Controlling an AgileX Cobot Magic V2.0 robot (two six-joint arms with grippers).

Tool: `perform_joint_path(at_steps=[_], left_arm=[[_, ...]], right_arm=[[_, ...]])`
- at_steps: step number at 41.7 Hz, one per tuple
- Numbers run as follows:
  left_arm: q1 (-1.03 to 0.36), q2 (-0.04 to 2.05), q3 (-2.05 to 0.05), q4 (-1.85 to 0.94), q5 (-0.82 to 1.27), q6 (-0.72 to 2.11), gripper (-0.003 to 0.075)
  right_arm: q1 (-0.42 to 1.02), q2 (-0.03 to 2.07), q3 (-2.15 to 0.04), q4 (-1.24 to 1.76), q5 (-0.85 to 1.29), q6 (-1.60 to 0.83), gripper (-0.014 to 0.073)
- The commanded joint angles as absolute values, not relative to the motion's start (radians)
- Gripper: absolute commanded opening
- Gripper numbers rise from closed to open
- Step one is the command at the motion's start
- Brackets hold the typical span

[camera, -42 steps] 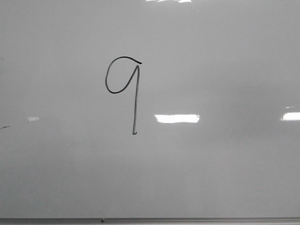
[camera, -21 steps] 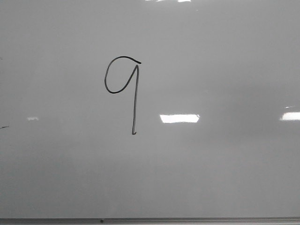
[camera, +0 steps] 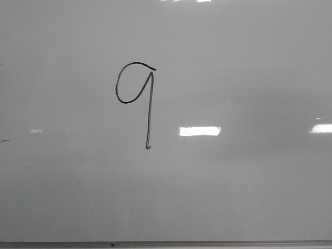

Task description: Write number 9 on whiteboard

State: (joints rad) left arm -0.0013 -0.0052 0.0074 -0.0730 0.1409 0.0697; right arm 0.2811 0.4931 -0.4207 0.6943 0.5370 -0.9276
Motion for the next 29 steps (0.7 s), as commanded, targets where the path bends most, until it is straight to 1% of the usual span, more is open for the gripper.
perform_joint_path(at_steps=[1,8,13,18,26,29], left_arm=[[0.000,-0.027,0.010,-0.074,0.056,0.060,-0.0019],[0.000,-0.027,0.010,-0.074,0.056,0.060,-0.0019],[0.000,-0.027,0.010,-0.074,0.056,0.060,-0.0019],[0.000,-0.027,0.010,-0.074,0.056,0.060,-0.0019],[0.000,-0.027,0.010,-0.074,0.056,0.060,-0.0019],[0.000,-0.027,0.010,-0.074,0.056,0.060,-0.0019]], right_arm=[[0.276,0.495,-0.445,0.726,0.485,-0.930,-0.0067],[0.276,0.495,-0.441,0.718,0.482,-0.930,-0.0067],[0.275,0.490,-0.429,0.613,0.462,-0.874,-0.0067],[0.268,0.450,-0.382,0.464,0.345,-0.617,-0.0067],[0.268,0.346,-0.251,0.128,0.128,-0.146,-0.0067],[0.264,0.306,-0.202,0.027,0.046,-0.052,-0.0067]])
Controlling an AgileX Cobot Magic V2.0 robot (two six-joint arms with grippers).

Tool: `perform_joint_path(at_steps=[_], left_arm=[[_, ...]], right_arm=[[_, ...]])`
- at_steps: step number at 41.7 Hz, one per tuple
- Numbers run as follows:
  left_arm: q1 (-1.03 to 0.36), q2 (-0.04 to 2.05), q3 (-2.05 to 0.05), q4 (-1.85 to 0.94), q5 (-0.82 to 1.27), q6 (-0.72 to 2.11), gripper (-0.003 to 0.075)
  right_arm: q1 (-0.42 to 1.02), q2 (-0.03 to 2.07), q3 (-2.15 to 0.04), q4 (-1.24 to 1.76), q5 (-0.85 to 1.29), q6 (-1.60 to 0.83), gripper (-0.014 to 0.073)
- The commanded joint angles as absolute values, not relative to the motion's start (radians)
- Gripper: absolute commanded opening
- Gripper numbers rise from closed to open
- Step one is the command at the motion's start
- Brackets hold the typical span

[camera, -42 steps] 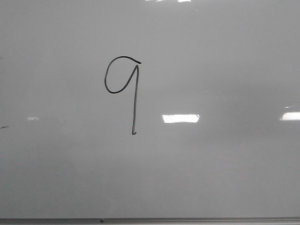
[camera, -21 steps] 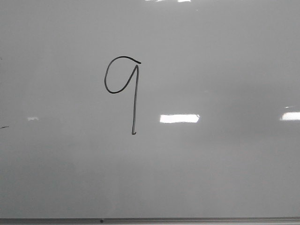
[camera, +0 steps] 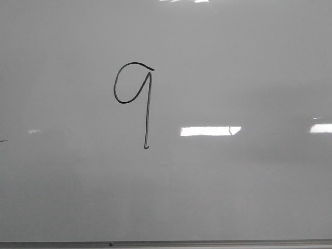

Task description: Write number 9 on whiteboard

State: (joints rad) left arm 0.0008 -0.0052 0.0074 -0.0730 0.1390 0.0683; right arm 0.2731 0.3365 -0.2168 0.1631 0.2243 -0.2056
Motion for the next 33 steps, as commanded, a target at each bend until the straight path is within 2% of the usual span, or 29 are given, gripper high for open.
perform_joint_path(at_steps=[1,6,20,33], left_arm=[[0.000,-0.027,0.010,-0.074,0.056,0.060,-0.0019],[0.000,-0.027,0.010,-0.074,0.056,0.060,-0.0019],[0.000,-0.027,0.010,-0.074,0.056,0.060,-0.0019],[0.000,-0.027,0.010,-0.074,0.056,0.060,-0.0019]], right_arm=[[0.258,0.295,-0.183,0.000,0.026,-0.034,-0.0067],[0.191,0.241,-0.120,-0.026,-0.030,-0.021,-0.0067],[-0.022,0.095,0.008,-0.026,0.010,-0.021,-0.0067],[-0.061,-0.033,0.024,-0.016,0.135,-0.021,-0.0067]])
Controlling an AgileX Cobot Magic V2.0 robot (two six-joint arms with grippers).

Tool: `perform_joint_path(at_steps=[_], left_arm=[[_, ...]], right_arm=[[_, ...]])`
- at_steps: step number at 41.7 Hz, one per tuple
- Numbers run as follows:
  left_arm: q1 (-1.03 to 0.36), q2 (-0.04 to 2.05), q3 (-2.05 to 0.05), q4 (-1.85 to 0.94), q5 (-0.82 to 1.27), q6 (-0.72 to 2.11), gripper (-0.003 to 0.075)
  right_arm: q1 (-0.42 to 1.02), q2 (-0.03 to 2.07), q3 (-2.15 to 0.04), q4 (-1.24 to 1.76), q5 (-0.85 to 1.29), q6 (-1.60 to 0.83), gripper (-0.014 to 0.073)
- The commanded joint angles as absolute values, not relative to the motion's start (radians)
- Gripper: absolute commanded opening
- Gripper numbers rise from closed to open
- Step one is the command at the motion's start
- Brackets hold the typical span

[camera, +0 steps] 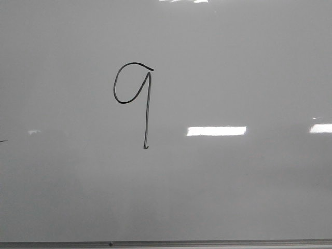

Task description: Write number 9 on whiteboard

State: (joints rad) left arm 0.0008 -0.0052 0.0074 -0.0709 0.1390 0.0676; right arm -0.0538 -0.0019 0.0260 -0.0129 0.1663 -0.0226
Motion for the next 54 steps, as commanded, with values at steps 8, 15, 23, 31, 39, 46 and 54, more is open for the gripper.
perform_joint_path(at_steps=[8,15,23,31,39,46,54], left_arm=[[0.000,-0.025,0.010,-0.074,0.056,0.060,-0.0019],[0.000,-0.025,0.010,-0.074,0.056,0.060,-0.0019],[0.000,-0.025,0.010,-0.074,0.056,0.060,-0.0019],[0.000,-0.025,0.010,-0.074,0.056,0.060,-0.0019],[0.000,-0.025,0.010,-0.074,0.056,0.060,-0.0019],[0.000,-0.025,0.010,-0.074,0.056,0.060,-0.0019],[0.000,-0.025,0.010,-0.074,0.056,0.060,-0.0019]], right_arm=[[-0.061,-0.029,0.024,-0.013,0.172,-0.021,-0.0067],[-0.061,-0.029,0.024,-0.013,0.173,-0.021,-0.0067],[-0.061,-0.029,0.024,-0.013,0.173,-0.021,-0.0067],[-0.061,-0.029,0.024,-0.013,0.173,-0.021,-0.0067],[-0.061,-0.029,0.024,-0.013,0.173,-0.021,-0.0067],[-0.061,-0.029,0.024,-0.013,0.173,-0.021,-0.0067],[-0.061,-0.029,0.024,-0.013,0.173,-0.021,-0.0067]])
